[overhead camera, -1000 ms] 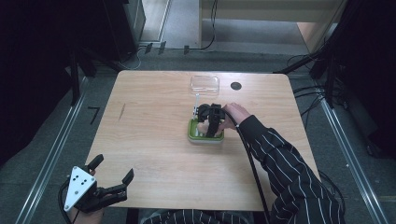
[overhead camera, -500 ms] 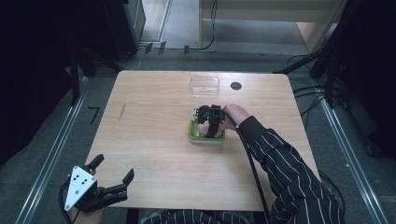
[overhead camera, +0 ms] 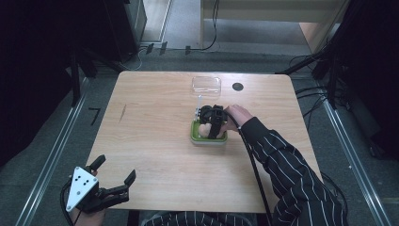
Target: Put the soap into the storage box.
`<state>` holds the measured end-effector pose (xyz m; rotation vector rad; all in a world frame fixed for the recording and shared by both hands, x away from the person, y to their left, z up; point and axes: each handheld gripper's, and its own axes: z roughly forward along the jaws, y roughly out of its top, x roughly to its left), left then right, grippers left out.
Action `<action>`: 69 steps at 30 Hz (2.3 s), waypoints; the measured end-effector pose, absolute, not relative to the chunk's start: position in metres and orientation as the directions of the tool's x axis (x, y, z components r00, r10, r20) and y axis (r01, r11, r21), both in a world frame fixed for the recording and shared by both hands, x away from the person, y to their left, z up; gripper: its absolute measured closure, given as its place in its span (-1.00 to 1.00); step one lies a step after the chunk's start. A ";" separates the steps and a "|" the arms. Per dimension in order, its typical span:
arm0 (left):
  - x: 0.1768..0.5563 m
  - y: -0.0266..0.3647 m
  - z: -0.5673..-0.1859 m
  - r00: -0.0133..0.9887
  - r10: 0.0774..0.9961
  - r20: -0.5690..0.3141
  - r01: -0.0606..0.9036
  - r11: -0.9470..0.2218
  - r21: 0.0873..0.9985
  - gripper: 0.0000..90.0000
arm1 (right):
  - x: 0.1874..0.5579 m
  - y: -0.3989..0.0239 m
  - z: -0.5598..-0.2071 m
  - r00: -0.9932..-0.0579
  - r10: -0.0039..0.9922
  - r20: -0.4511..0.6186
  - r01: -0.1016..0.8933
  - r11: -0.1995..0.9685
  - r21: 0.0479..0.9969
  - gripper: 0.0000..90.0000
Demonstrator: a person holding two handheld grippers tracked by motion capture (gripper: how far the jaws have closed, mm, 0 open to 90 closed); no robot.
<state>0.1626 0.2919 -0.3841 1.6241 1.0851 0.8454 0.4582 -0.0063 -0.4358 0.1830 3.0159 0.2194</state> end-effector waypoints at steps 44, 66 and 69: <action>0.169 0.290 -0.384 0.388 0.921 0.024 0.258 -0.133 0.957 -1.00 | 0.432 -0.063 -0.396 -0.890 0.447 -0.096 0.421 0.883 0.206 -0.98; 0.175 0.286 -0.384 0.412 0.911 0.026 0.252 -0.142 0.957 -1.00 | 0.390 -0.113 -0.407 -0.826 0.555 -0.094 0.533 0.825 0.190 -0.96; 0.176 0.286 -0.384 0.416 0.909 0.026 0.253 -0.143 0.957 -1.00 | 0.384 -0.117 -0.412 -0.825 0.558 -0.094 0.537 0.824 0.180 -0.96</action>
